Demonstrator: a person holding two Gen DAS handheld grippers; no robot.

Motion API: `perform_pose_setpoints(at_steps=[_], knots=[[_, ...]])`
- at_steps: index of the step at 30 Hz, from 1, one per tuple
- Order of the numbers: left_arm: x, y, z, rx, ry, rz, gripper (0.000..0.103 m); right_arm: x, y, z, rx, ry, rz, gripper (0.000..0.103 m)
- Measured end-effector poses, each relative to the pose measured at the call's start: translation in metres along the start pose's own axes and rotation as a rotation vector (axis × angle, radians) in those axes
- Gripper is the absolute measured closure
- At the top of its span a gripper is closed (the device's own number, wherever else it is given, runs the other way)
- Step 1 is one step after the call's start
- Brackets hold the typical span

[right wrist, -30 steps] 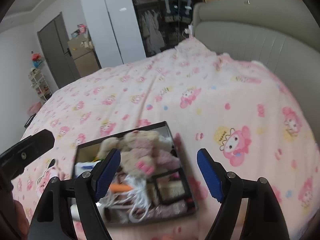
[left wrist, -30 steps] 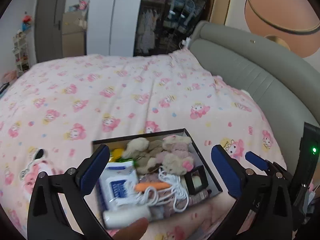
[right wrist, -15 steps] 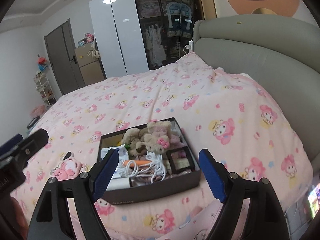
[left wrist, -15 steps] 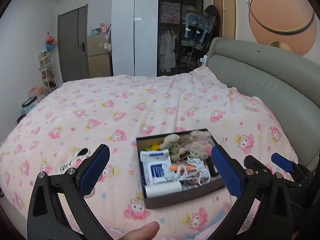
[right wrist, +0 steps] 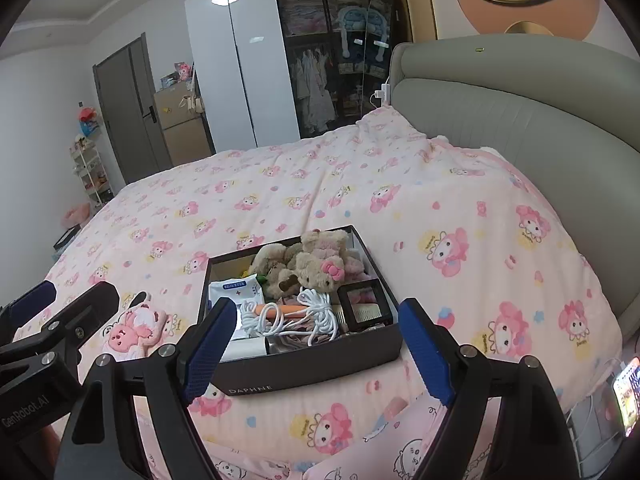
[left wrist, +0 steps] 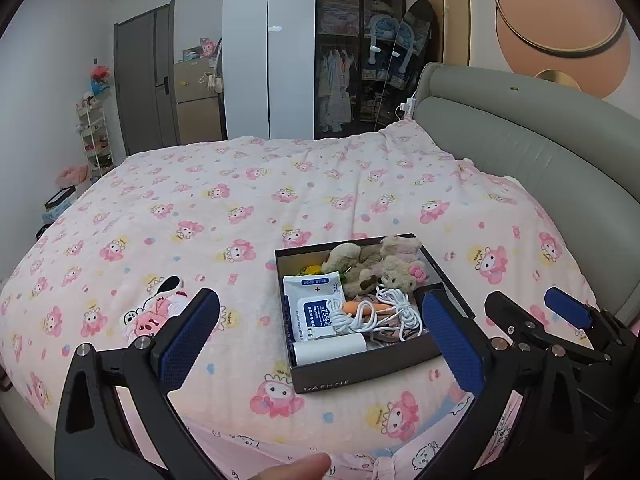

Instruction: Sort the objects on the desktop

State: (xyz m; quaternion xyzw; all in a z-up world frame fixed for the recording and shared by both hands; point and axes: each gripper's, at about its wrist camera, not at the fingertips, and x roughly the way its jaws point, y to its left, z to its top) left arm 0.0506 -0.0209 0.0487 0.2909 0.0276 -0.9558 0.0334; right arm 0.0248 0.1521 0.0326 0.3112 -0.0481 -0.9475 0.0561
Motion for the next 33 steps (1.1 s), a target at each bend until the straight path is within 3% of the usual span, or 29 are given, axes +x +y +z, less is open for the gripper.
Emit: perform_pose_setpoints(at_steps=[18, 33], knots=[[0.001, 0.016, -0.006, -0.022, 0.023, 0.026, 0.001, 0.005, 0.014, -0.006, -0.03, 0.014, -0.003, 0.021], [-0.006, 0.084, -0.018, -0.106, 0.038, 0.158, 0.001, 0.022, 0.078, -0.012, -0.115, 0.047, 0.103, 0.021]])
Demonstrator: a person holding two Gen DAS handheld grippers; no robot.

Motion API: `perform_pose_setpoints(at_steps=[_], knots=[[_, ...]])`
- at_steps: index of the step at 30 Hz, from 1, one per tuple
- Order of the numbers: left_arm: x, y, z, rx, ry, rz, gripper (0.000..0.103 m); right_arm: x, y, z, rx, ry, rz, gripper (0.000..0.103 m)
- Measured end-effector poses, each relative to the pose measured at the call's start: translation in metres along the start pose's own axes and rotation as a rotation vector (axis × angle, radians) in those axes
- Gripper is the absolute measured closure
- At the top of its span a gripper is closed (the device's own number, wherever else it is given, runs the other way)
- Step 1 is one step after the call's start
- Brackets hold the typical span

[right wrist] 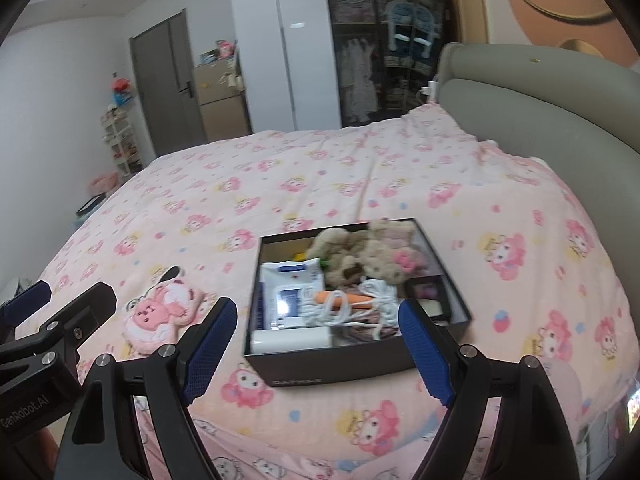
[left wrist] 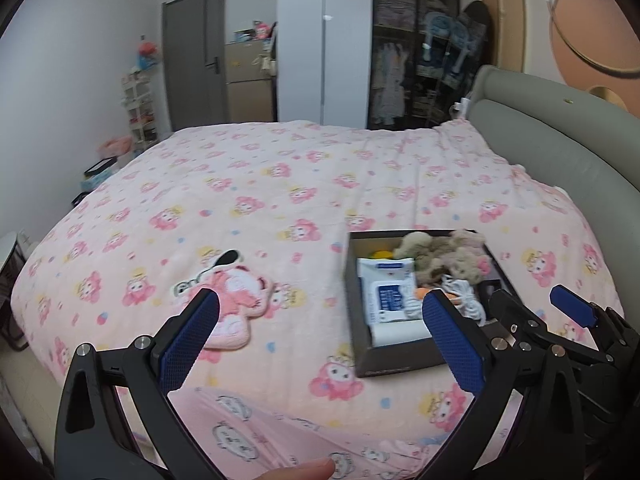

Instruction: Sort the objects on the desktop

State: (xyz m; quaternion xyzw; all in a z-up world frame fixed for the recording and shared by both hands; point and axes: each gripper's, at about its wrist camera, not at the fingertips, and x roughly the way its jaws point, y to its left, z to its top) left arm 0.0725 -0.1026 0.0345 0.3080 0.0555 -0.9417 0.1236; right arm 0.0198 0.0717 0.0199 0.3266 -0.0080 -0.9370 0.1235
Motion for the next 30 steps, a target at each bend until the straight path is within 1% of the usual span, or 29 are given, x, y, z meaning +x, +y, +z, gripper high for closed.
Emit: perform_pose_setpoints(at_steps=[8, 12, 17, 20, 23, 25, 28, 30], knots=[[0.015, 0.045, -0.005, -0.063, 0.024, 0.073, 0.001, 0.025, 0.046, 0.0, -0.06, 0.031, 0.058, 0.021], [0.028, 0.07, -0.01, -0.106, 0.053, 0.108, 0.001, 0.044, 0.069, 0.0, -0.099, 0.061, 0.085, 0.021], [0.056, 0.109, -0.016, -0.166, 0.103, 0.143, 0.001, 0.083, 0.103, -0.002, -0.152, 0.14, 0.163, 0.021], [0.082, 0.135, -0.025, -0.205, 0.149, 0.16, 0.001, 0.113, 0.126, -0.006, -0.191, 0.188, 0.208, 0.021], [0.113, 0.162, -0.039, -0.26, 0.212, 0.138, 0.004, 0.152, 0.152, -0.018, -0.242, 0.254, 0.259, 0.021], [0.136, 0.18, -0.049, -0.303, 0.275, 0.126, 0.013, 0.177, 0.167, -0.029, -0.264, 0.307, 0.282, 0.022], [0.175, 0.21, -0.071, -0.392, 0.373, 0.073, 0.019, 0.217, 0.182, -0.049, -0.278, 0.4, 0.297, 0.028], [0.202, 0.232, -0.085, -0.466, 0.43, 0.034, 0.021, 0.241, 0.188, -0.061, -0.251, 0.474, 0.337, 0.036]])
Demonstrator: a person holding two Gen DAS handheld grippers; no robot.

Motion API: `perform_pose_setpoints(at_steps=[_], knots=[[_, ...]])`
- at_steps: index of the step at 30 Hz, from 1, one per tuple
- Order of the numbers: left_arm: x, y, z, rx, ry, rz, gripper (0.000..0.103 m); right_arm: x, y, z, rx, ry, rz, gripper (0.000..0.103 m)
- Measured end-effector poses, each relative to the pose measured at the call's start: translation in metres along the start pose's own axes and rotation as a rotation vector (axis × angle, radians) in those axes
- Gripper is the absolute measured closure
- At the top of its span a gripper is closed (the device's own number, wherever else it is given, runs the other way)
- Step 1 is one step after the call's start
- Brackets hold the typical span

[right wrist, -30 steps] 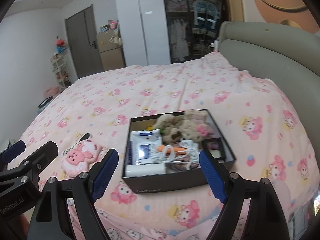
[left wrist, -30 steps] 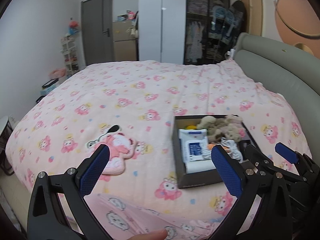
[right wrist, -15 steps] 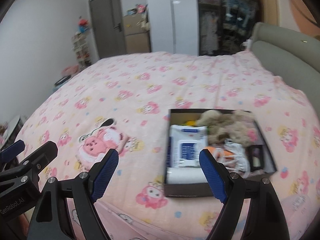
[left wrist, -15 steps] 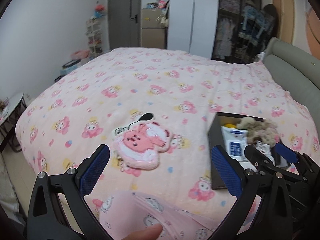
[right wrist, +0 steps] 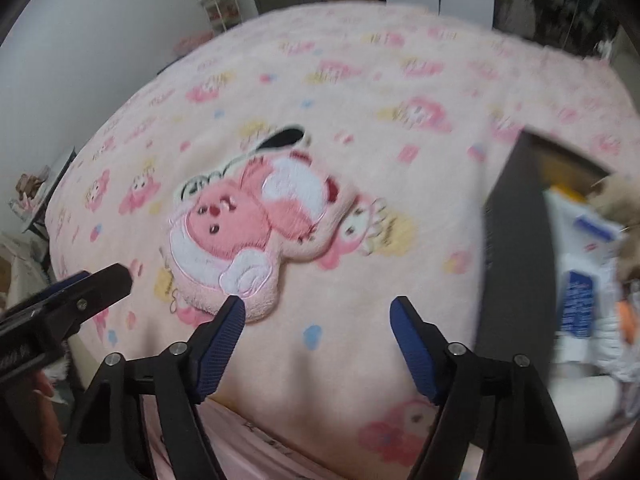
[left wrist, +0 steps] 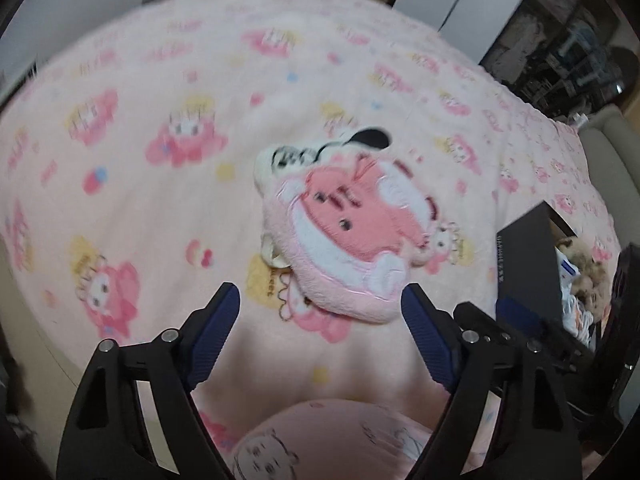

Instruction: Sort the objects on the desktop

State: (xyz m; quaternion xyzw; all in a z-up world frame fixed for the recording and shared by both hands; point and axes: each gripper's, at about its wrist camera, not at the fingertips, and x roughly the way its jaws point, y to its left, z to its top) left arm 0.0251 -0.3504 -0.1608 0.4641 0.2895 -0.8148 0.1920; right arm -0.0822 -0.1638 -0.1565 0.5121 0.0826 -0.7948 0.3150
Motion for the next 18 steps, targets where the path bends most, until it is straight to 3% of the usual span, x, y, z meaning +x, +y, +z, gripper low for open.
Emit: perform_pose_setpoints(at_steps=[5, 8, 9, 10, 12, 14, 18], knots=[[0.049, 0.031, 0.022, -0.103, 0.09, -0.074, 0.032, 0.047, 0.002, 0.012, 0.045, 0.081, 0.132, 0.039], [0.064, 0.032, 0.03, -0.124, 0.113, -0.108, 0.051, 0.071, 0.004, 0.015, 0.069, 0.134, 0.201, 0.042], [0.067, 0.029, 0.03, -0.112, 0.116, -0.092, 0.06, 0.08, 0.005, 0.014, 0.079, 0.158, 0.219, 0.055], [0.069, 0.026, 0.031, -0.099, 0.123, -0.092, 0.069, 0.085, 0.006, 0.012, 0.085, 0.172, 0.226, 0.062], [0.065, 0.018, 0.028, -0.065, 0.114, -0.073, 0.075, 0.085, 0.008, 0.009, 0.092, 0.164, 0.253, 0.079], [0.058, 0.014, 0.026, -0.043, 0.109, -0.069, 0.08, 0.078, 0.012, 0.007, 0.079, 0.141, 0.24, 0.089], [0.04, 0.004, 0.016, 0.003, 0.147, -0.11, 0.081, 0.055, 0.007, 0.003, 0.086, 0.095, 0.225, 0.092]])
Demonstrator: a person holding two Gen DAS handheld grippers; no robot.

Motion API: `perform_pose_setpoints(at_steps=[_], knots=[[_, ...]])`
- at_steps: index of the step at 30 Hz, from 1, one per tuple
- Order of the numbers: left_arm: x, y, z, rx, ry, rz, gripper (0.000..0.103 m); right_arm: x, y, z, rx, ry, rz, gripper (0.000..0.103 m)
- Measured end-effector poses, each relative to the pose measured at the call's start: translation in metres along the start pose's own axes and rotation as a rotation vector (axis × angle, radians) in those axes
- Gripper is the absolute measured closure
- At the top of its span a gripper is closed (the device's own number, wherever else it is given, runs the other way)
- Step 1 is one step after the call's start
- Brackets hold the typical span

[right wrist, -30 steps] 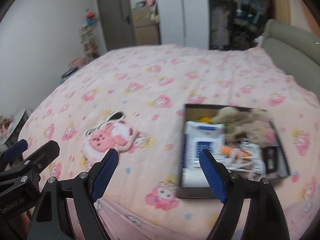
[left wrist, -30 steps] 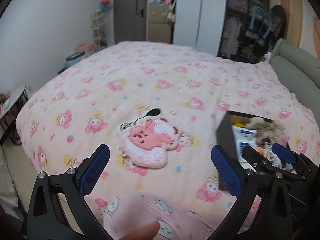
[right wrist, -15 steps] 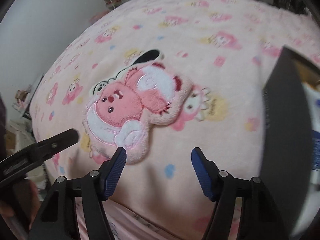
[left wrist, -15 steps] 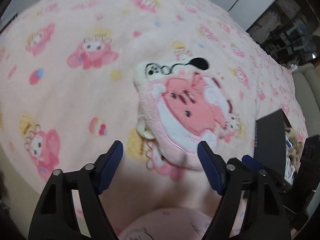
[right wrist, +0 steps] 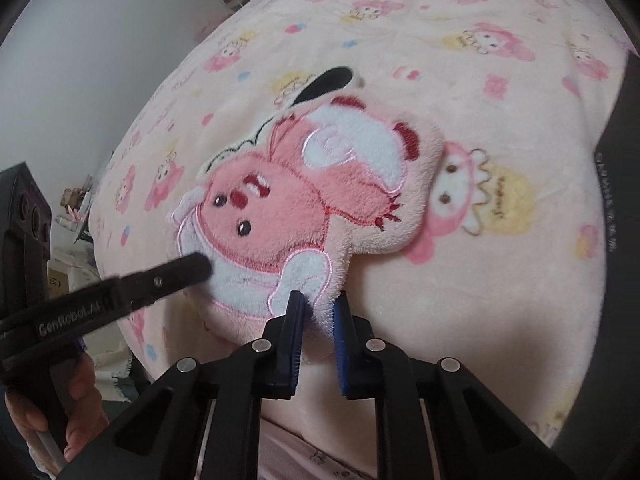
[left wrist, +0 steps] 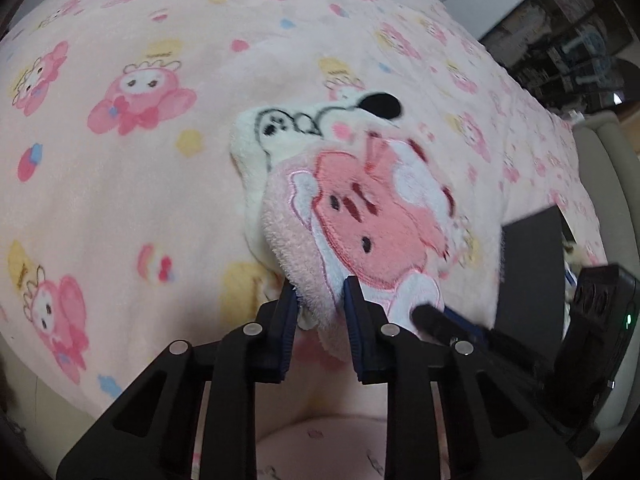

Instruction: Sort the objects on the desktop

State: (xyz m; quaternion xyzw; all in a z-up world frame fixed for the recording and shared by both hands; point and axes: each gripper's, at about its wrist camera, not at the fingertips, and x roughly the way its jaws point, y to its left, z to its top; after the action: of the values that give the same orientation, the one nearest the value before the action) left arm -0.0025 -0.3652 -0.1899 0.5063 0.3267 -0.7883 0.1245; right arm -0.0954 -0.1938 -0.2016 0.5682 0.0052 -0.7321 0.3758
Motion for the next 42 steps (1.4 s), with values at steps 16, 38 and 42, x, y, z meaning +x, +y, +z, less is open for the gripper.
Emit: perform_pose_setpoints(at_steps=[16, 38, 42], knots=[[0.044, -0.029, 0.032, 0.198, 0.112, 0.002, 0.042, -0.017, -0.055, -0.024, 0.129, 0.017, -0.021, 0.048], [-0.087, -0.183, -0.059, 0.448, -0.101, -0.124, 0.09, -0.193, -0.052, -0.043, 0.099, -0.317, -0.039, 0.093], [-0.079, -0.248, -0.072, 0.534, -0.122, -0.212, 0.09, -0.239, -0.094, -0.055, 0.144, -0.388, -0.104, 0.093]])
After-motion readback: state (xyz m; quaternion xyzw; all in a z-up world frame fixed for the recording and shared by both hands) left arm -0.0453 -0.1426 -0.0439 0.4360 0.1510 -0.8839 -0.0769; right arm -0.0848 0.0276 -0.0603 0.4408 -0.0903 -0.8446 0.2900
